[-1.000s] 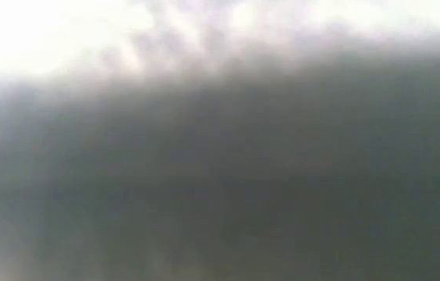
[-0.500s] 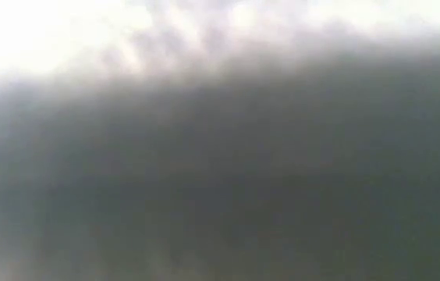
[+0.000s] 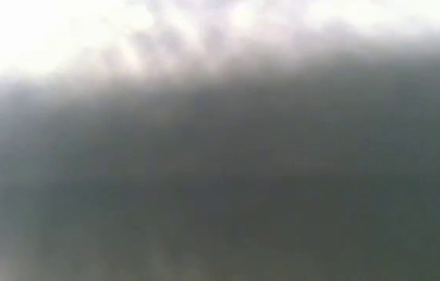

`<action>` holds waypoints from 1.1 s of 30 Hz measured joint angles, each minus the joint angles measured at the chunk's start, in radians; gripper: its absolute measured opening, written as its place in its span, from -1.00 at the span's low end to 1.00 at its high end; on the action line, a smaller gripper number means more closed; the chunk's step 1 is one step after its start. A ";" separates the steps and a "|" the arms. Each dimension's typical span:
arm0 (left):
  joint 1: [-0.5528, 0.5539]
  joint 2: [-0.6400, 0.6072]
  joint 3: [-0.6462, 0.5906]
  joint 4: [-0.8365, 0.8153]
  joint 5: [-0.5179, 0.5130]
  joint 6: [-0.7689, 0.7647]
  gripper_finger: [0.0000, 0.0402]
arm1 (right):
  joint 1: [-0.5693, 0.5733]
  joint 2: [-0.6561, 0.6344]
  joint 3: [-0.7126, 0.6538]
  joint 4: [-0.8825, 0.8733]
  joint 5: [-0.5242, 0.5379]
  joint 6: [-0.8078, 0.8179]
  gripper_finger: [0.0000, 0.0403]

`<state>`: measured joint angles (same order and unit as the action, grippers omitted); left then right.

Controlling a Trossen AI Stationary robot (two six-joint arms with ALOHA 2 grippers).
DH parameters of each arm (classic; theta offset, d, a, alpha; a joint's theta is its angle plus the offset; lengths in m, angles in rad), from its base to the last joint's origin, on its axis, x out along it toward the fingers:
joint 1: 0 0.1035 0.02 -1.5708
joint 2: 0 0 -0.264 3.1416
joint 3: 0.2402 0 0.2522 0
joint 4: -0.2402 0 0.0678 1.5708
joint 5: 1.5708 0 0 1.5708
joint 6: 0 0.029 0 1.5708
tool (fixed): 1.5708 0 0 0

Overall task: Pick & Place hat
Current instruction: Return to Home Position

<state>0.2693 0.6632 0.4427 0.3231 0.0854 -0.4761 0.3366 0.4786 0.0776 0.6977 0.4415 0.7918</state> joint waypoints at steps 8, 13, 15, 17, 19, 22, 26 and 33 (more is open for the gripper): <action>-0.003 0.000 0.000 0.033 -0.002 -0.145 -0.84 | -0.068 -0.001 0.001 0.012 -0.186 -0.125 -1.00; -0.002 0.000 0.000 0.041 -0.017 -0.111 -0.84 | -0.179 -0.001 0.003 -0.054 -0.314 -0.112 -1.00; -0.002 0.000 0.000 0.041 -0.017 -0.092 -0.84 | -0.227 0.000 0.003 -0.103 -0.400 -0.119 -1.00; -0.002 0.000 0.000 0.041 -0.017 -0.079 -0.84 | -0.269 0.000 0.003 -0.149 -0.465 -0.142 -1.00; -0.002 0.000 0.000 0.038 -0.018 -0.078 -0.84 | -0.297 0.000 0.003 -0.189 -0.519 -0.165 -1.00; -0.003 0.005 0.000 -0.001 0.001 -0.070 -0.84 | -0.318 0.000 0.003 -0.213 -0.577 -0.175 -1.00; -0.016 0.005 0.000 -0.069 0.053 0.014 -0.84 | -0.318 0.000 0.003 -0.209 -0.577 -0.151 -1.00; -0.042 0.005 -0.013 0.021 0.019 0.161 -0.84 | -0.316 0.001 0.004 -0.178 -0.574 -0.256 -1.00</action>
<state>0.2272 0.6683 0.4298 0.3441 0.1047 -0.3147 0.0208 0.4791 0.0818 0.5194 -0.1322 0.5360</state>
